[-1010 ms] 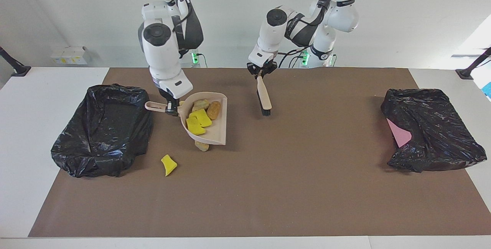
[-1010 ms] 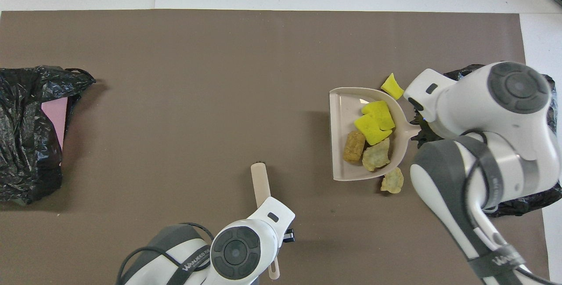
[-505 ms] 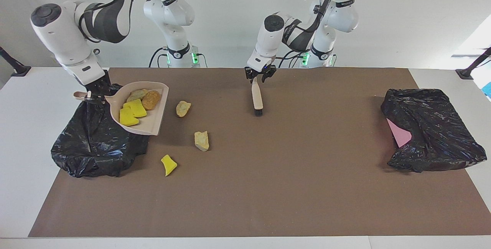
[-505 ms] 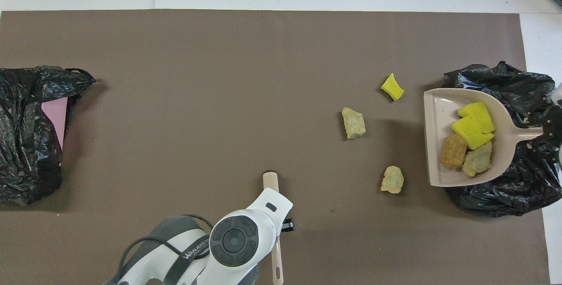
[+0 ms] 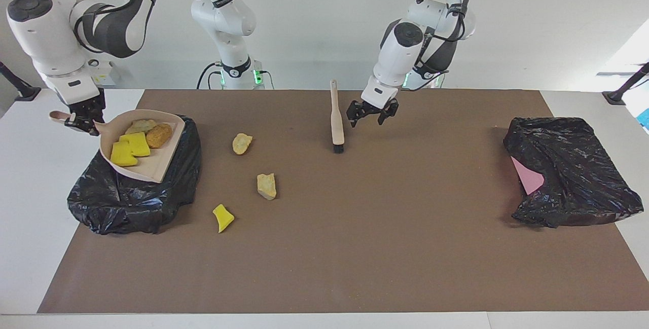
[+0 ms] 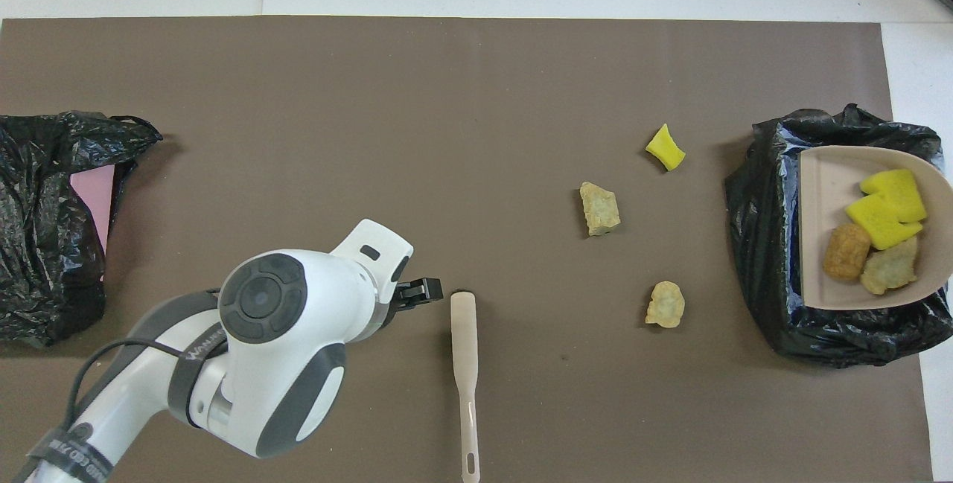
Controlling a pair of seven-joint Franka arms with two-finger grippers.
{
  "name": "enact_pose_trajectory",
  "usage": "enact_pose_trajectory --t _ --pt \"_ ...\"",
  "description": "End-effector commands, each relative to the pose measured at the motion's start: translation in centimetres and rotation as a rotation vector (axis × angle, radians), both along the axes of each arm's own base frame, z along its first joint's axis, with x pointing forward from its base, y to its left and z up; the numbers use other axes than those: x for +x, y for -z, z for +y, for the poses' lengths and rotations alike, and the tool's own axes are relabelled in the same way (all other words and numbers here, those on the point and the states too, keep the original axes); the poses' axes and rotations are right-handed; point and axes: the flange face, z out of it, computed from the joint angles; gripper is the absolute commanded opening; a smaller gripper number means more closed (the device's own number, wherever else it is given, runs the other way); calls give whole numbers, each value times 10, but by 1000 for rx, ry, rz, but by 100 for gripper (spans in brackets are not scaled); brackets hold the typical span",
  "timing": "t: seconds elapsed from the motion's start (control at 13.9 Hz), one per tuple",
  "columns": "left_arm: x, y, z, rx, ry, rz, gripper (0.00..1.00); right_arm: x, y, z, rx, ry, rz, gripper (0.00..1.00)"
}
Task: Sweep and dump trash in bin
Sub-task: 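Tip the dustpan into the bag with the right gripper while the left gripper withdraws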
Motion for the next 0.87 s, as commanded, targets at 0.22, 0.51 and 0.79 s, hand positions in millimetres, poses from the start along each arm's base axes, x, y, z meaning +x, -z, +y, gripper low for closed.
enact_pose_trajectory --t 0.22,0.51,0.79 --pt "55 -53 77 11 98 6 100 -6 -7 -20 -199 -13 27 0" --pt "89 -111 85 32 135 38 100 -3 -3 -1 -273 6 46 0" --pt "104 -141 118 54 101 15 100 4 -9 48 -424 20 87 0"
